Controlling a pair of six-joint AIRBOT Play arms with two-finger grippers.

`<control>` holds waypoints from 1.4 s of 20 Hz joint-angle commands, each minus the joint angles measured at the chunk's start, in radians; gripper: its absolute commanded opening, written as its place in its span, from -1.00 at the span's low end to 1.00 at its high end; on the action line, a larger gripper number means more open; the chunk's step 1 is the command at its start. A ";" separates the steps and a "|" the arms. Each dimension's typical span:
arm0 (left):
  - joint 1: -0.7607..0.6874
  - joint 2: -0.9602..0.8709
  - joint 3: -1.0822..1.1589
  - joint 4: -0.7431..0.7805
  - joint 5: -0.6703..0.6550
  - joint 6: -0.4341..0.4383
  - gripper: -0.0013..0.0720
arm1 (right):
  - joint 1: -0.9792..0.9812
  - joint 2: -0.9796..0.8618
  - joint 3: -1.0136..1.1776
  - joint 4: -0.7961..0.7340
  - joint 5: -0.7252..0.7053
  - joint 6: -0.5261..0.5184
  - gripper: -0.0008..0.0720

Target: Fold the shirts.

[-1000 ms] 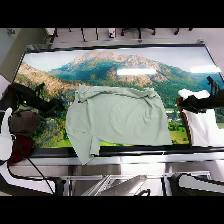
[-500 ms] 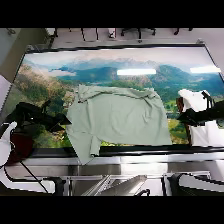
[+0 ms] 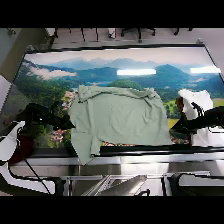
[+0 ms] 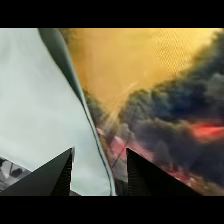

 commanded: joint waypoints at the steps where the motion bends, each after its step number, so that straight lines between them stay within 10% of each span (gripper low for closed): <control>1: 0.002 0.000 0.000 0.002 -0.010 0.007 -0.92 | 0.030 -0.026 -0.039 -0.043 0.004 -0.006 0.10; 7: -0.001 0.000 0.000 -0.002 0.017 0.007 -0.92 | 0.166 -0.041 -0.076 -0.021 0.019 -0.016 -0.02; 9: -0.002 0.003 0.023 -0.007 0.021 0.007 -0.93 | 0.206 -0.037 -0.075 0.087 -0.005 -0.069 -0.83; 10: -0.002 0.027 0.042 -0.030 0.016 0.007 -0.93 | 0.221 -0.020 -0.071 0.160 -0.008 -0.091 -0.90; 17: -0.003 0.550 0.349 -0.159 0.021 -0.026 -0.93 | 0.226 0.443 0.344 0.349 0.020 -0.052 -0.90; 24: -0.005 1.201 0.628 -0.091 -0.543 -0.065 -0.93 | 0.227 0.776 0.933 0.312 0.302 -0.009 -0.90; 28: 0.005 1.287 0.720 0.187 -0.555 -0.183 -0.93 | 0.227 0.848 0.956 0.295 0.356 -0.009 -0.90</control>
